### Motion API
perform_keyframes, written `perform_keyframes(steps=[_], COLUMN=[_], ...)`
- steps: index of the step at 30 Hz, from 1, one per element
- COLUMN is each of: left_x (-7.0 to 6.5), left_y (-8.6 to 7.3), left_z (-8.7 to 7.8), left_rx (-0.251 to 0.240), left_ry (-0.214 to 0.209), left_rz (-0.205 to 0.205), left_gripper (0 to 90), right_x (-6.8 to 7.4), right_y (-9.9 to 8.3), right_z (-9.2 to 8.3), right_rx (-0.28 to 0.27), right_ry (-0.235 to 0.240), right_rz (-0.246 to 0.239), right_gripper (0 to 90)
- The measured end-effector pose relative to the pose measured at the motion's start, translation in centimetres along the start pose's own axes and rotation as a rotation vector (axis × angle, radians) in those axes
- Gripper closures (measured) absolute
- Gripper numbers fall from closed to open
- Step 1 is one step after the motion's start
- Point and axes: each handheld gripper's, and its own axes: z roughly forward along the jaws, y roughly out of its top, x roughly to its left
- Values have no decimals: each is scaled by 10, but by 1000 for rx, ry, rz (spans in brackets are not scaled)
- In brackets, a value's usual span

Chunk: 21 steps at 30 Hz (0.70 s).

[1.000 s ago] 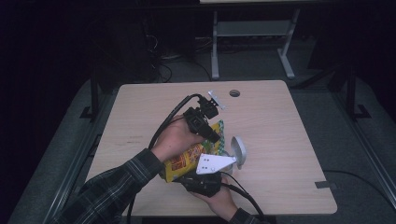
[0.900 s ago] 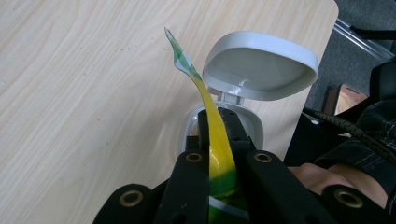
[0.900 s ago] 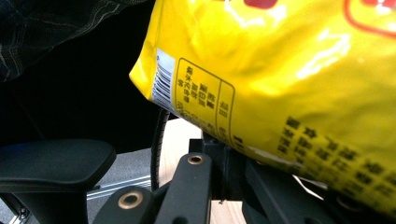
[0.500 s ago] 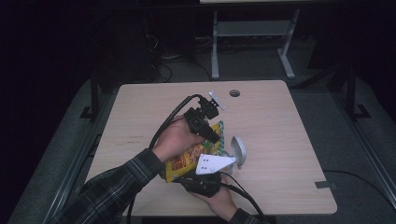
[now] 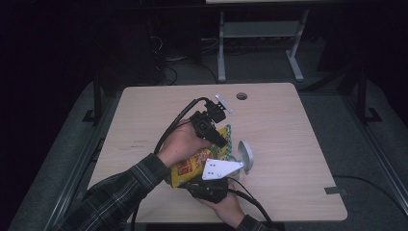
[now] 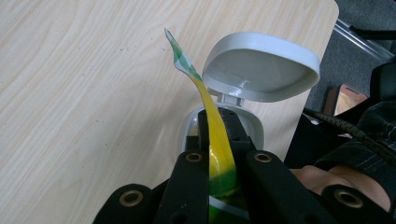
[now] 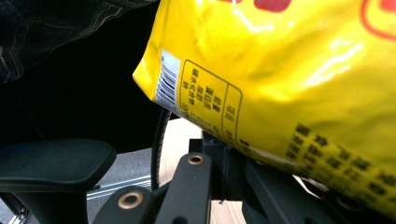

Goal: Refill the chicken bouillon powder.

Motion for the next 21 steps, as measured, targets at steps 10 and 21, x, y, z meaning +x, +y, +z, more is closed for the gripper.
perform_keyframes(steps=[10,21], left_x=[1,0], left_y=[-2,-1], left_z=[0,0], left_rx=[-3,-3], left_ry=[-1,1], left_rz=[-4,-2], left_gripper=[898,898], right_x=[0,0], right_y=[0,0], right_z=[1,1], right_rx=[5,3], right_ry=[5,4], right_rz=[0,1], right_gripper=[900,900])
